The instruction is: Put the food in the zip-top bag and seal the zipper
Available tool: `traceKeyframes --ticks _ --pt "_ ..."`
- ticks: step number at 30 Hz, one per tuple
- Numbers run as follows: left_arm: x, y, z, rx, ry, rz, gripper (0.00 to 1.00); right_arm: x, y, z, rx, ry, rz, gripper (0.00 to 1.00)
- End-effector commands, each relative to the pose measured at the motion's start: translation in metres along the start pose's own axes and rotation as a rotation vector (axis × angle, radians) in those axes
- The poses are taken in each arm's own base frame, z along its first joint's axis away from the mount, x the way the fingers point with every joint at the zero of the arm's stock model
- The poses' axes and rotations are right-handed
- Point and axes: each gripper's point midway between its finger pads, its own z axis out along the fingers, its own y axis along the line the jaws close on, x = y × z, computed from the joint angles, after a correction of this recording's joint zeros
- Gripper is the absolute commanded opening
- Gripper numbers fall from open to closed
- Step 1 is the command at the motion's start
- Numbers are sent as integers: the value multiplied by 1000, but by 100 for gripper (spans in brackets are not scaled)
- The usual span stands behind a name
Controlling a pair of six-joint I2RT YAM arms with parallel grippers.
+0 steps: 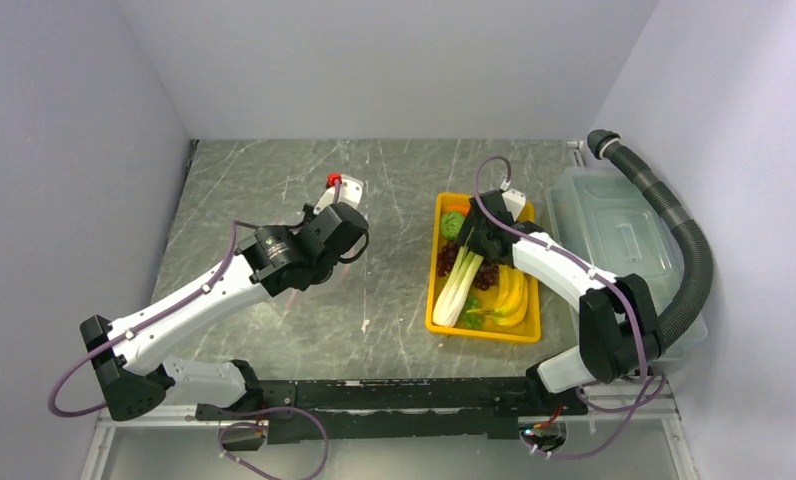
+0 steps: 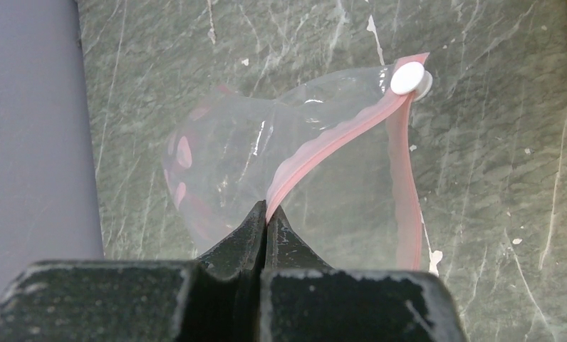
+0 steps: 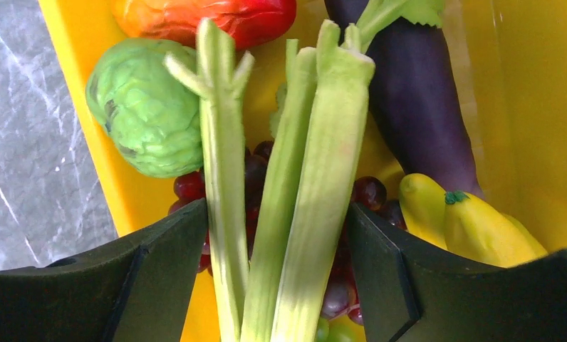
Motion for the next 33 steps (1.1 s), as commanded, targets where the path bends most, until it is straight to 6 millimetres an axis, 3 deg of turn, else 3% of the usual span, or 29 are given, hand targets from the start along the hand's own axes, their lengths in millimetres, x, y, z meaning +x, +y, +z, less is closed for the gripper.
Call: traceKeyframes --ticks 1,9,16,22,33 --pt "-3 -3 1 19 -13 -28 0 -2 6 8 -18 -13 27 74" --pt "-1 -2 3 20 -7 -30 0 5 6 21 -4 7 19 66" --pt "0 -2 3 22 -5 -29 0 4 5 22 -8 -5 25 36" --pt "0 -2 3 22 -7 -31 0 -12 10 7 -36 -53 33 1" --pt "1 -2 3 23 -4 -35 0 -52 17 -41 -129 -197 90 0"
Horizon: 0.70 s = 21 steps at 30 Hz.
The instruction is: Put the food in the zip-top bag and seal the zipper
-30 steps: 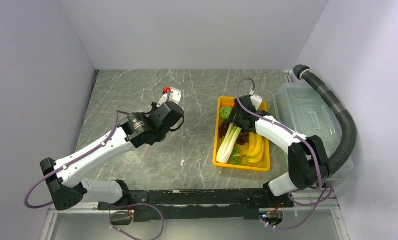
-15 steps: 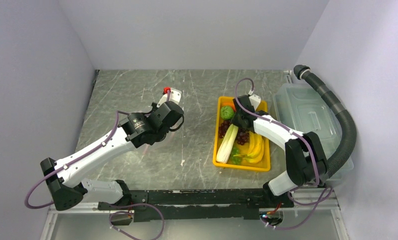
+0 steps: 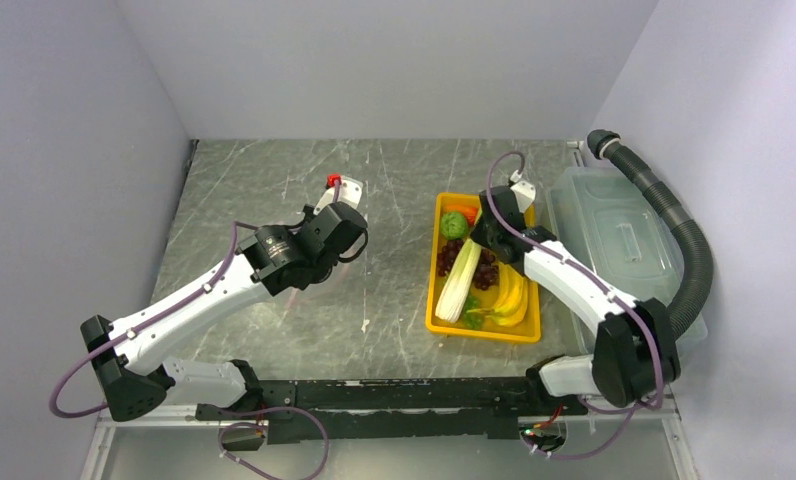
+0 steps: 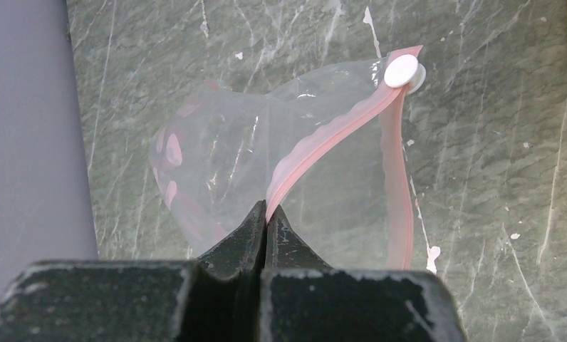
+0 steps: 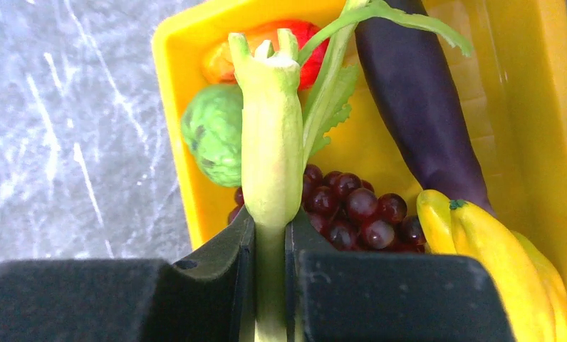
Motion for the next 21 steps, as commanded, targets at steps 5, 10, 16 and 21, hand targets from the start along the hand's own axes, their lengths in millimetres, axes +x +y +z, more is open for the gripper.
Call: traceKeyframes --ticks 5,10,16,21 --pt "-5 0 0 10 -22 -37 0 -46 12 -43 -90 -155 65 0" --pt "-5 0 1 12 -18 -41 0 -72 24 -75 -184 -237 111 0" --pt "-7 -1 2 17 -12 -56 0 -95 47 -118 -322 -300 186 0" --pt "-8 -4 4 20 -4 -75 0 -107 75 -151 -442 -326 235 0"
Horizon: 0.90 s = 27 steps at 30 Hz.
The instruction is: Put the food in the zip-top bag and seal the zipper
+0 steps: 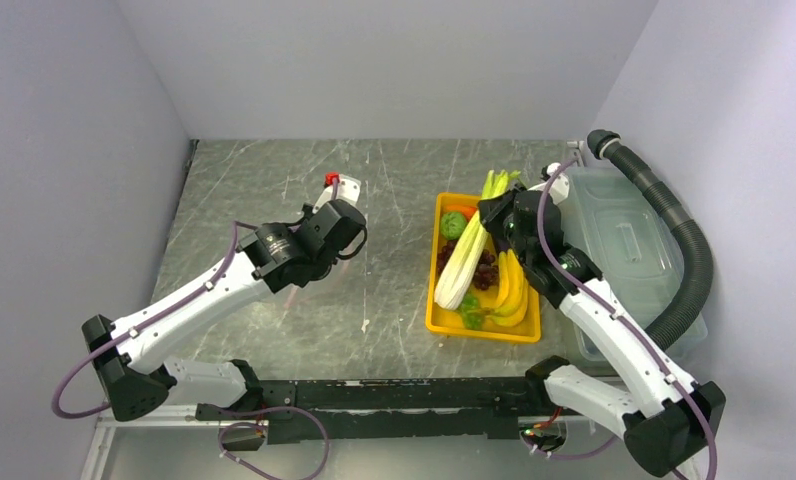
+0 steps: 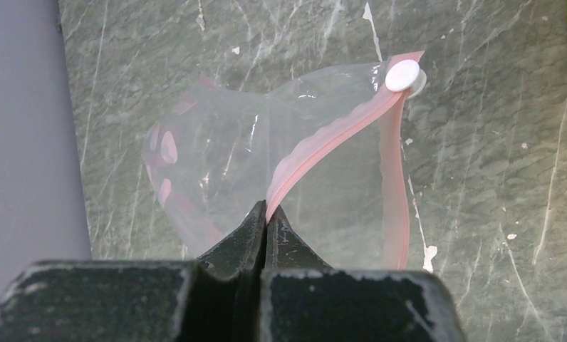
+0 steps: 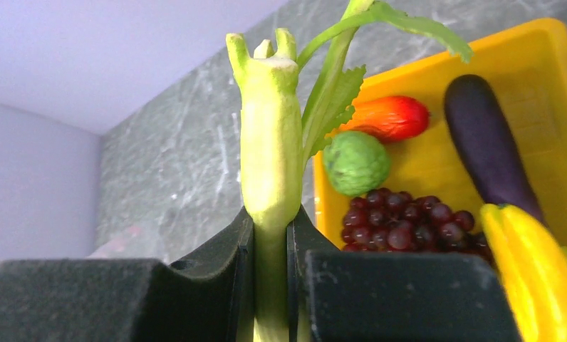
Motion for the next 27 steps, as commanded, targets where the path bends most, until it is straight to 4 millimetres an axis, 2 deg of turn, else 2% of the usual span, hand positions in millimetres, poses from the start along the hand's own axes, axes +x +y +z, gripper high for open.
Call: traceKeyframes --ticks 1,8,12,24,27 --pt "-10 -5 0 16 -17 -61 0 -39 58 -25 -174 -86 108 0" --pt "-17 -6 -1 9 -14 -98 0 -43 108 -44 -293 -103 170 0" --pt "-23 -6 -3 -1 -15 -121 0 -43 130 -52 -344 -117 240 0" --pt "-31 -20 -3 29 11 -214 0 -47 166 -56 -411 -130 356 0" --pt "-30 -25 -1 35 24 -227 0 -55 176 -58 -433 -151 383 0"
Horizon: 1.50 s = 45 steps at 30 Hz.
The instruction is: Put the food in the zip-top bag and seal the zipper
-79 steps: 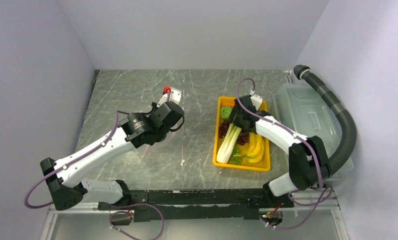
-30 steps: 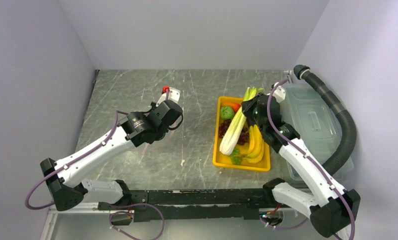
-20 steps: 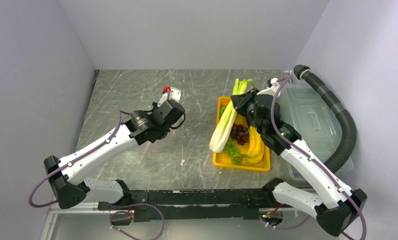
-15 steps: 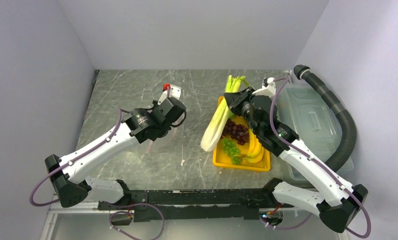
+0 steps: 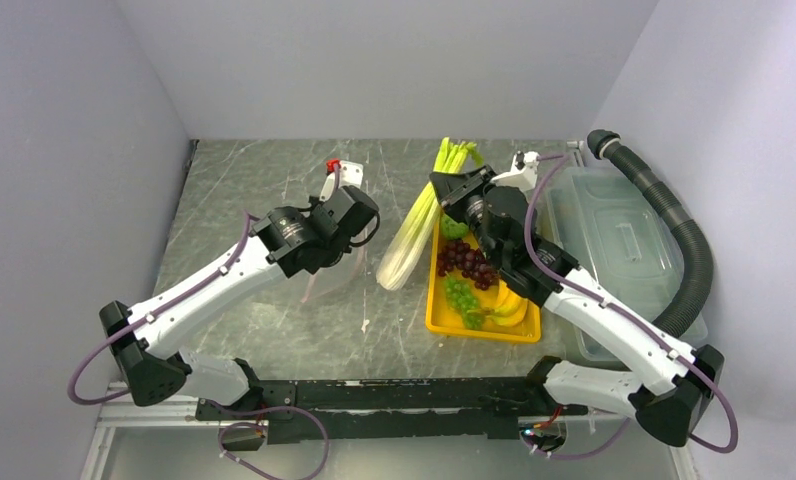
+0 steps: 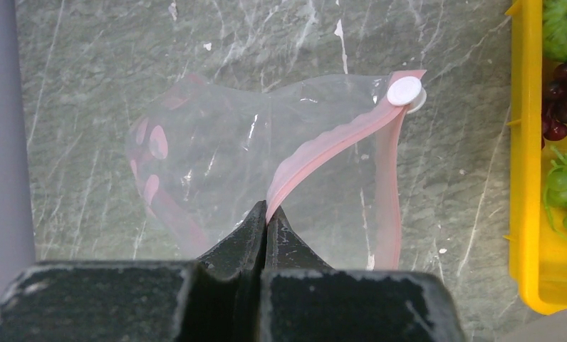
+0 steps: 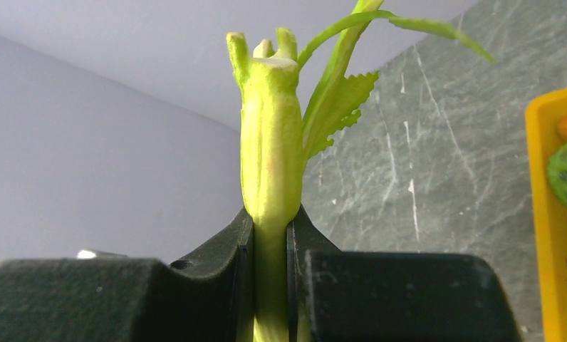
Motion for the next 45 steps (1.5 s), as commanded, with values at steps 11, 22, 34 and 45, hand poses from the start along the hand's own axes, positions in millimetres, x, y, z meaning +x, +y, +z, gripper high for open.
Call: traceKeyframes --ticks 11,22,34,45 --pt "-13 -22 -5 85 1 -132 0 -18 69 23 -129 -92 143 0" --pt "-23 -34 -21 178 12 -198 0 12 72 42 -113 -113 92 0" --pt "-34 -36 -32 225 -11 -282 0 38 47 27 -63 -222 27 0" --pt "-44 -35 -28 208 -47 -313 0 70 29 -15 -60 -259 -9 0"
